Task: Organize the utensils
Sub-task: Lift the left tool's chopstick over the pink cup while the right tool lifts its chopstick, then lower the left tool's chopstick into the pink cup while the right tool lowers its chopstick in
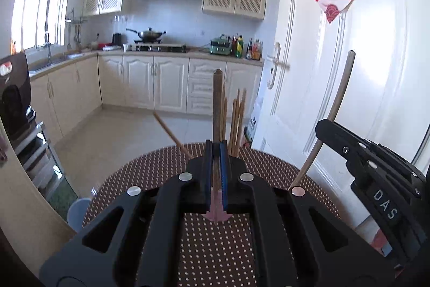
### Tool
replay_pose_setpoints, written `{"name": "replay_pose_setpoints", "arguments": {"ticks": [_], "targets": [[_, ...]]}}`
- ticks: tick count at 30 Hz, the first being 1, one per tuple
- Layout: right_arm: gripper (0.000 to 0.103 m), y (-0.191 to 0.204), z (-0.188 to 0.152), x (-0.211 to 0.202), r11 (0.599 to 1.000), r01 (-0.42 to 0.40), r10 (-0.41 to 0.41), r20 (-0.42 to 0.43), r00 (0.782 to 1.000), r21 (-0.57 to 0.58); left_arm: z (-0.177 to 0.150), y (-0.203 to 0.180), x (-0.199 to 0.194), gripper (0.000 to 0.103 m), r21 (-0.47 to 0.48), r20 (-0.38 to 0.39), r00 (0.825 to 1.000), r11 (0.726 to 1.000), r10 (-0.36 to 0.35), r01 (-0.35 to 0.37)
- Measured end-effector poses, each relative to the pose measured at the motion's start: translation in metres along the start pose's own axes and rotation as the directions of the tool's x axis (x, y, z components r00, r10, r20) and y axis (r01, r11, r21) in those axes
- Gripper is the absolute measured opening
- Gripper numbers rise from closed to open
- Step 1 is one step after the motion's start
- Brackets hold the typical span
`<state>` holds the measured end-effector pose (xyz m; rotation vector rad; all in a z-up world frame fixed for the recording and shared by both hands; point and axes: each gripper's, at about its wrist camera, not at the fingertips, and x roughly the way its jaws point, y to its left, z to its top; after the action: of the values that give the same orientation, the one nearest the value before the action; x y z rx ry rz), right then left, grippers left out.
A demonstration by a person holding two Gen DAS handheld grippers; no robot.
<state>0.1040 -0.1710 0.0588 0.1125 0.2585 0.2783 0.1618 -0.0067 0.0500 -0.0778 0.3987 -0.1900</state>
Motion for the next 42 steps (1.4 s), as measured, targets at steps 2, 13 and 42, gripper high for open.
{"name": "replay_pose_setpoints", "arguments": {"ticks": [2, 13, 42], "targets": [[0.004, 0.002, 0.007, 0.000, 1.000, -0.003, 0.003, 0.017, 1.000, -0.002, 0.007, 0.000, -0.004, 0.006, 0.004, 0.018, 1.000, 1.000, -0.005, 0.005], [0.004, 0.002, 0.035, 0.001, 0.999, 0.002, 0.001, 0.100, 0.995, -0.034, 0.044, -0.005, -0.025, 0.006, 0.034, 0.152, 0.988, 0.999, 0.001, -0.006], [0.004, -0.021, 0.017, 0.100, 0.999, 0.035, -0.033, -0.058, 0.998, 0.036, 0.045, 0.009, 0.086, 0.006, -0.004, 0.029, 0.999, 1.000, 0.016, -0.016]]}}
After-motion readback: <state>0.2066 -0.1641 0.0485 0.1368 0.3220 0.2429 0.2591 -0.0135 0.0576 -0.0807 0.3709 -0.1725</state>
